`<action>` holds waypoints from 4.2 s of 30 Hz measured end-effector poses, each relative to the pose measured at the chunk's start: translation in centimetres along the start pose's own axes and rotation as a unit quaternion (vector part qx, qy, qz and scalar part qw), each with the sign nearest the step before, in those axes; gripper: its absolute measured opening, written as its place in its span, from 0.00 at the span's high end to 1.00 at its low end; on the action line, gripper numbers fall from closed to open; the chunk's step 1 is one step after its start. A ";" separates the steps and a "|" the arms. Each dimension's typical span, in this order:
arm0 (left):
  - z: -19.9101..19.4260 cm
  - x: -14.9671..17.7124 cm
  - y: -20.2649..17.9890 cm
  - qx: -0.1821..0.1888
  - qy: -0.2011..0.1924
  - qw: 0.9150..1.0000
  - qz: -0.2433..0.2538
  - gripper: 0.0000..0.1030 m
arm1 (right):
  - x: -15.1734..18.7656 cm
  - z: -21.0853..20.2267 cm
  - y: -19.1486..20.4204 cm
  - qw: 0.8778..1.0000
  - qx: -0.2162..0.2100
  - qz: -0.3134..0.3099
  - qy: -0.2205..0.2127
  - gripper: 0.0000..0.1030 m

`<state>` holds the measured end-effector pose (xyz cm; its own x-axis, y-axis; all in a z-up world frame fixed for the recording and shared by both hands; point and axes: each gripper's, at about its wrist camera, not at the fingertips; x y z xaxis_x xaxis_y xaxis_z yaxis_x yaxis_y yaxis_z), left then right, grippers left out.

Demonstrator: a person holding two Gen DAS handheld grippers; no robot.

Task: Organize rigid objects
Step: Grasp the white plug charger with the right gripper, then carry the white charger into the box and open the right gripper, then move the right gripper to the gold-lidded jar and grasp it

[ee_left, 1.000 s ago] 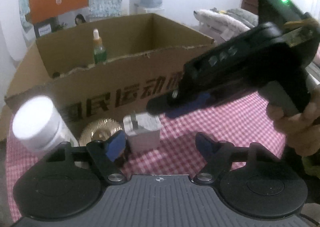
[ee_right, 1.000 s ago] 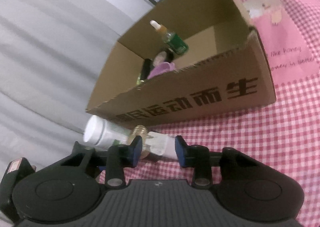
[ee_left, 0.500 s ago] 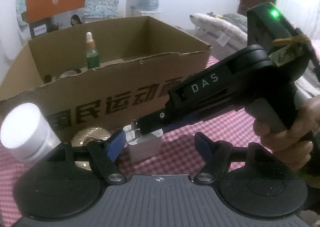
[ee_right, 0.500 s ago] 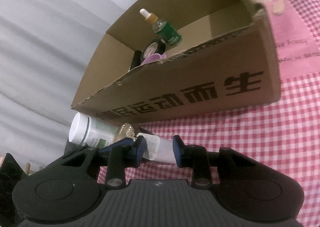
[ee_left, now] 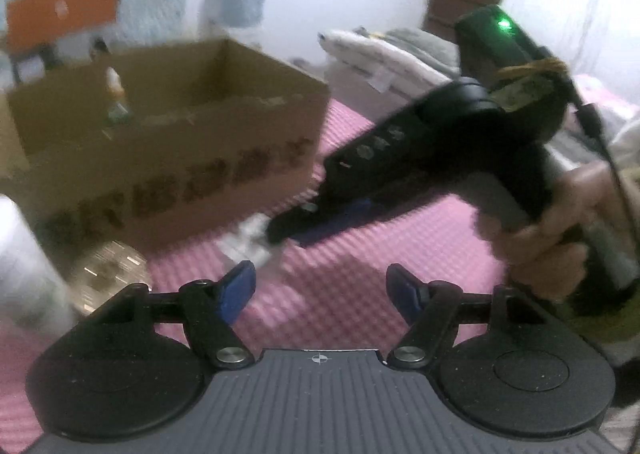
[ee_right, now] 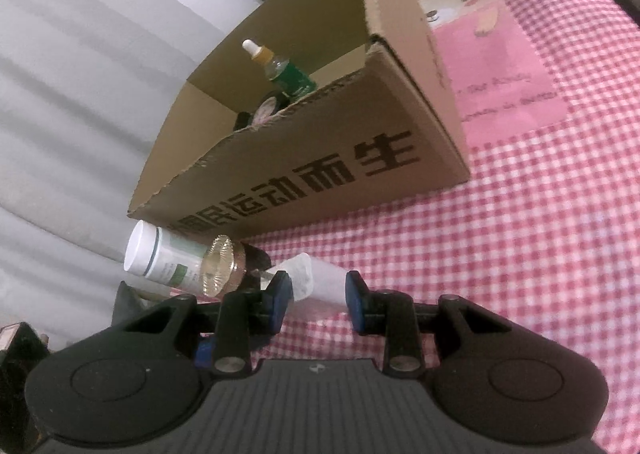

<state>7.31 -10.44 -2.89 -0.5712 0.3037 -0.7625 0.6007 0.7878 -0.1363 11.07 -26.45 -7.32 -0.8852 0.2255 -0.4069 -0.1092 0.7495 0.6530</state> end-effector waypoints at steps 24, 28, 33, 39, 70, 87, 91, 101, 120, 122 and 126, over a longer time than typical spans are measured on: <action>4.0 -0.4 2.6 -0.050 0.034 0.998 -0.015 0.63 | -0.4 1.4 0.1 1.000 -0.023 0.001 0.003 0.68; 3.7 -0.3 2.8 -0.043 0.034 0.998 -0.030 0.65 | -0.1 1.2 0.6 1.000 -0.017 -0.011 0.001 0.68; 2.5 -0.5 2.7 -0.042 0.026 0.998 -0.041 0.66 | 0.1 0.3 1.0 1.000 -0.018 -0.014 -0.005 0.68; -1.0 -2.5 2.4 -0.054 -0.010 0.998 -0.044 0.68 | 0.0 -2.3 3.3 0.998 -0.040 -0.033 -0.026 0.68; 7.2 -10.8 11.9 -0.063 0.079 0.973 -0.208 0.75 | -14.9 5.6 4.4 0.996 -0.028 -0.065 0.052 0.68; 6.7 -10.8 10.7 -0.065 0.079 0.978 -0.179 0.46 | -14.2 5.0 6.0 0.992 0.013 -0.124 0.031 0.65; 4.7 -10.8 9.3 -0.078 0.044 0.984 -0.152 0.32 | -13.0 2.8 6.4 0.991 0.011 -0.134 -0.006 0.54; -3.1 -8.5 6.6 -0.068 -0.039 0.990 -0.120 0.22 | -7.8 -3.7 7.2 0.987 -0.013 -0.135 -0.082 0.51; -4.4 0.4 6.4 -0.097 0.005 0.990 -0.104 0.18 | 0.4 -1.8 5.3 0.997 -0.052 -0.058 -0.022 0.51; -4.1 0.9 6.7 -0.109 0.005 0.989 -0.104 0.18 | 0.8 -0.9 5.5 0.997 -0.047 -0.062 -0.010 0.51; -3.1 1.6 7.2 -0.117 0.012 0.988 -0.099 0.21 | 1.0 1.2 5.5 0.998 -0.036 -0.060 0.012 0.51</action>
<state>8.96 -2.62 -3.13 -0.6793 0.1419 -0.7200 0.3319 0.9345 -0.1290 10.10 -21.39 -4.89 -0.8741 0.1223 -0.4701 -0.2459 0.7231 0.6455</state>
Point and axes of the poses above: each gripper's, at about its wrist camera, not at the fingertips, and z roughly the way its jaws point, y to its left, x to its underside, and after that the axes turned 1 degree about x, right-handed
